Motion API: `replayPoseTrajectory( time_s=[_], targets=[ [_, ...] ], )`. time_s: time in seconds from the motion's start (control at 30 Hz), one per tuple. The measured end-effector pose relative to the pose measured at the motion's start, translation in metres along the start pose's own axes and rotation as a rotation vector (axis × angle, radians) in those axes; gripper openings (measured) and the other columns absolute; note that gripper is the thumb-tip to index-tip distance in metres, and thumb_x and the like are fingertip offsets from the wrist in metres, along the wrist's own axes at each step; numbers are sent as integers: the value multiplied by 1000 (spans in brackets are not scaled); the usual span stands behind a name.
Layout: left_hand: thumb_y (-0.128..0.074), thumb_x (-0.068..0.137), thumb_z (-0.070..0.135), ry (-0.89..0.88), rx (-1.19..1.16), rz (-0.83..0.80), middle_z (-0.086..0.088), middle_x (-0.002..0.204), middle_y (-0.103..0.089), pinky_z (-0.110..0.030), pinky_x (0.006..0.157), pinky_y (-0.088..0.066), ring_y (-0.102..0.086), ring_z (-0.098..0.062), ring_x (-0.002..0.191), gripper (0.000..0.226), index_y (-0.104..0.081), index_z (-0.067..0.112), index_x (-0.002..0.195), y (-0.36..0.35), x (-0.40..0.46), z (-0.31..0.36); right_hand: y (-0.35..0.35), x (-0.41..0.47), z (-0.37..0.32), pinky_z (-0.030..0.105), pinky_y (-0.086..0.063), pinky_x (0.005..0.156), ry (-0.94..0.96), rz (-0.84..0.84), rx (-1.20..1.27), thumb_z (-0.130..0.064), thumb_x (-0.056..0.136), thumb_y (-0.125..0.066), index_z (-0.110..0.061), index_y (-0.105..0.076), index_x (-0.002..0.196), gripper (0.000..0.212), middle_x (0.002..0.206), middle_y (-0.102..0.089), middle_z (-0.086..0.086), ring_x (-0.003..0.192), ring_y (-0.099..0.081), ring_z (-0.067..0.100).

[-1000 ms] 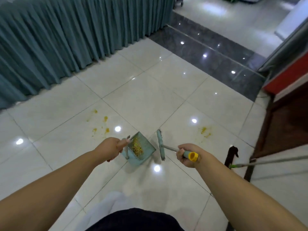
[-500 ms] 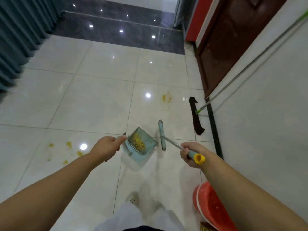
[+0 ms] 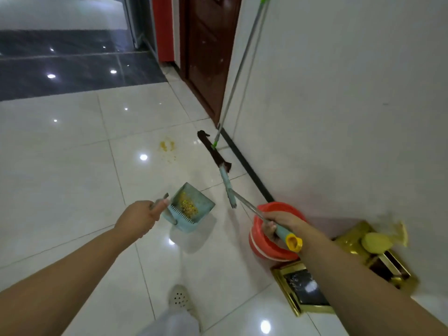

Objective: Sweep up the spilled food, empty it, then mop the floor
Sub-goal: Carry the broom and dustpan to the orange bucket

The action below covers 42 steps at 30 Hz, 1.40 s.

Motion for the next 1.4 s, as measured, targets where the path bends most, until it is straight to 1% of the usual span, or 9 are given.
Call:
replayPoseTrajectory(
  time_s=[0.23,0.57,0.7,0.87,0.97,1.1,1.23,1.33,1.4],
  targets=[
    [-43,89,57,-229,128,34,-5,54,-56,-21,39,-38,-51,-18,41,52,-57,15,62,-11,-57,50,62,-80,75,10,-31,25,102,60,61,-13,100,-43,-7,-43,78,22,41,-40,2,24,-36,6],
    [-31,86,66,-622,323,-3,-13,68,-63,-37,63,-52,-58,-27,63,67,-60,8,73,-18,-118,105,97,-155,161,12,-34,30,339,189,-50,-4,98,-43,-7,-47,96,5,64,-41,6,32,-40,4],
    [-22,79,73,-785,470,2,1,59,-51,-28,51,-40,-51,-17,57,58,-46,23,63,-24,-116,124,90,-178,176,13,-34,31,386,247,-3,-2,97,-46,-8,-50,95,8,65,-39,6,33,-39,5],
    [-24,85,72,-884,668,-29,3,68,-55,-26,49,-39,-54,-15,64,62,-59,21,86,-31,-107,145,72,-197,186,13,-35,31,442,332,57,1,95,-46,-10,-56,98,16,65,-41,7,34,-39,5],
    [-26,86,71,-959,720,-40,5,71,-54,-26,49,-34,-52,-14,66,57,-59,23,90,-34,-104,149,61,-200,186,12,-35,31,432,355,142,1,95,-47,-9,-54,102,14,64,-41,7,33,-39,5],
    [-28,86,72,-1043,842,-102,10,63,-45,-27,47,-30,-48,-12,62,48,-47,28,79,-44,-101,152,50,-200,192,12,-35,29,450,336,292,0,97,-44,-7,-49,96,9,64,-43,9,29,-39,5],
    [-26,83,75,-1209,924,-143,10,59,-42,-26,43,-25,-41,-7,52,49,-36,30,66,-56,-105,152,45,-199,208,13,-37,29,442,279,475,-3,98,-45,-6,-47,105,8,53,-46,6,30,-41,7],
    [-29,81,75,-1287,950,-178,11,58,-44,-24,43,-24,-39,-2,50,46,-42,34,66,-65,-111,156,42,-199,219,12,-38,30,427,283,547,-4,97,-46,-7,-50,108,12,55,-44,6,31,-41,8],
    [-32,82,74,-1322,1002,-209,11,61,-48,-24,45,-27,-46,-5,54,45,-53,34,77,-71,-115,163,40,-200,225,13,-38,31,425,294,582,-5,96,-47,-8,-52,108,13,58,-44,7,32,-41,8]
  ],
)
Point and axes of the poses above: each hand's wrist, its own x-axis towards the middle knuckle, its own y-axis out of the back of the hand, z = x × y, the point moved 4 cm from there along x, towards the middle knuckle
